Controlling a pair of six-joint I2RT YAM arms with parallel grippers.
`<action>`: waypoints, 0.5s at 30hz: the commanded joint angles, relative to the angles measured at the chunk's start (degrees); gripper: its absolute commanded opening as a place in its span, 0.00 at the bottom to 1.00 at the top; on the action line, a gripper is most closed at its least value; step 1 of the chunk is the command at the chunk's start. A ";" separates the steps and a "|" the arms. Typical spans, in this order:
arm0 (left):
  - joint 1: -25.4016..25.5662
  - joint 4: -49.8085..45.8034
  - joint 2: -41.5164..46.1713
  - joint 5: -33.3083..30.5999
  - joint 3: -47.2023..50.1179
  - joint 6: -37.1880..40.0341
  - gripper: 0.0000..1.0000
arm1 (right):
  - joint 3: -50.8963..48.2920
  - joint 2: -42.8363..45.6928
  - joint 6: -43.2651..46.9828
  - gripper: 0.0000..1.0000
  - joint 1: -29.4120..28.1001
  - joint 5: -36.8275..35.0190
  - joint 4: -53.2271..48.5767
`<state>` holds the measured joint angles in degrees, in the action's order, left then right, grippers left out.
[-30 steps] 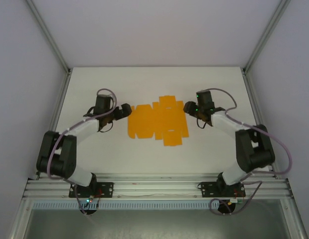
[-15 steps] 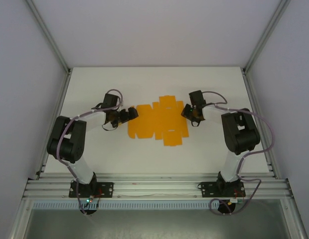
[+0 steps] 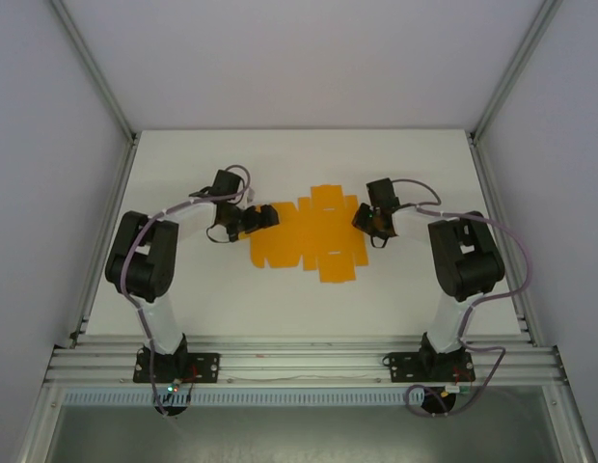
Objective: Assemble paper box
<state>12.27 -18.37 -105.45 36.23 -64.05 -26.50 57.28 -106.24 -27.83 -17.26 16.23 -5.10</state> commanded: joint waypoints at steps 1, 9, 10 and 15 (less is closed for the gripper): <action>3.25 2.39 -0.68 10.45 -2.01 0.06 0.96 | -4.68 -7.21 0.68 0.22 -2.83 2.74 -4.68; 3.28 23.89 5.63 20.33 3.42 -13.93 0.94 | -6.26 -8.66 -0.29 0.22 -3.26 2.42 -3.87; 3.26 26.21 6.83 21.29 4.07 -15.37 0.94 | -6.23 -8.96 -0.29 0.22 -3.35 2.53 -3.79; 3.29 36.67 12.36 24.07 7.85 -22.43 0.93 | -6.82 -9.65 -0.60 0.21 -3.27 3.00 -1.67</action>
<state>10.63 -1.58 -97.19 39.38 -55.96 -41.10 55.27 -106.17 -27.94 -17.72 14.33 -1.17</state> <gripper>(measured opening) 0.934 0.211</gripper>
